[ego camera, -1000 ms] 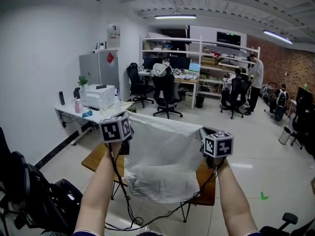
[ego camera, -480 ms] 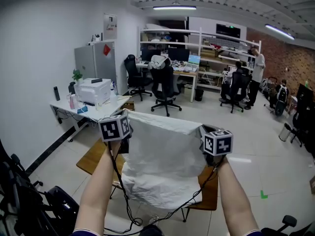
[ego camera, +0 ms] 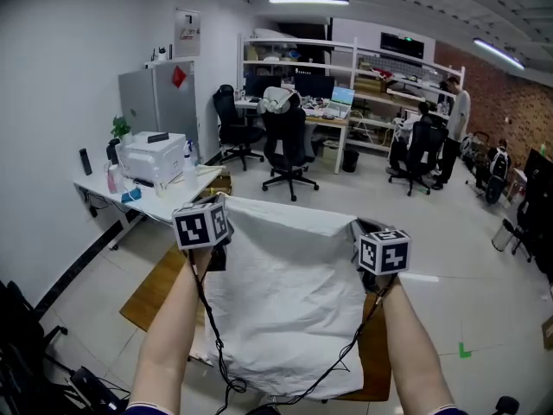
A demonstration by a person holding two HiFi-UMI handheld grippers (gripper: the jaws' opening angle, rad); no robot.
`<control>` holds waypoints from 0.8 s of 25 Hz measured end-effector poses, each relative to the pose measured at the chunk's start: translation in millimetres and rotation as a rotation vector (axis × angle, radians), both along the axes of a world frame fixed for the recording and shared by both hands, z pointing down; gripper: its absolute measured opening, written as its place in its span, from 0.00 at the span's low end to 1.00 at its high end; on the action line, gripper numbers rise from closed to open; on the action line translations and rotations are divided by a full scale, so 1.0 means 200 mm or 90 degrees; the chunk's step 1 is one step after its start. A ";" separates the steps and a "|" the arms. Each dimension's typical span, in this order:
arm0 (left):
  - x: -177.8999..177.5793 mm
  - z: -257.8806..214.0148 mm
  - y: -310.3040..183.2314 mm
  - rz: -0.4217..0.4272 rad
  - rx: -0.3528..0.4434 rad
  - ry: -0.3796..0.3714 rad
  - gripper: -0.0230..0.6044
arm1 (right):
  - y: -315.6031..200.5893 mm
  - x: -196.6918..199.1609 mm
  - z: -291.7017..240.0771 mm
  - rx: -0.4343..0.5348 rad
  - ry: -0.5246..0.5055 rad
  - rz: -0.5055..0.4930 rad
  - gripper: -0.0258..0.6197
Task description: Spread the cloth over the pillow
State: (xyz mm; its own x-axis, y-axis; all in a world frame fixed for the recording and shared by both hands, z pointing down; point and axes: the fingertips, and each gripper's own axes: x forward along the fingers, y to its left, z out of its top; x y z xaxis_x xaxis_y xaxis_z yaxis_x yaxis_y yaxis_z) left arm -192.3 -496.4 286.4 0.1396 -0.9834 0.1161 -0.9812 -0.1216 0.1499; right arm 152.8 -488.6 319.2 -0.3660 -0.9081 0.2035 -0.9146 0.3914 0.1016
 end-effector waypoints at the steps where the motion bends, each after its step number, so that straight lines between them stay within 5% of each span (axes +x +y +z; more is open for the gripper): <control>1: 0.00 0.02 -0.05 0.002 -0.005 0.000 0.06 | -0.05 0.00 0.01 -0.001 -0.001 0.002 0.07; 20: -0.02 0.35 -0.92 0.023 -0.109 -0.006 0.06 | -0.80 -0.02 0.24 -0.068 0.017 0.045 0.07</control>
State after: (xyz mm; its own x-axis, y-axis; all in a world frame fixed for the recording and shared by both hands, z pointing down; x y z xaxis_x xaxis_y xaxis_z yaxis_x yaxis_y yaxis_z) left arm -195.7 -680.6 356.7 0.1720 -0.9436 0.2828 -0.9783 -0.1299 0.1615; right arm 149.0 -647.8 368.1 -0.2958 -0.9040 0.3088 -0.9376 0.3366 0.0872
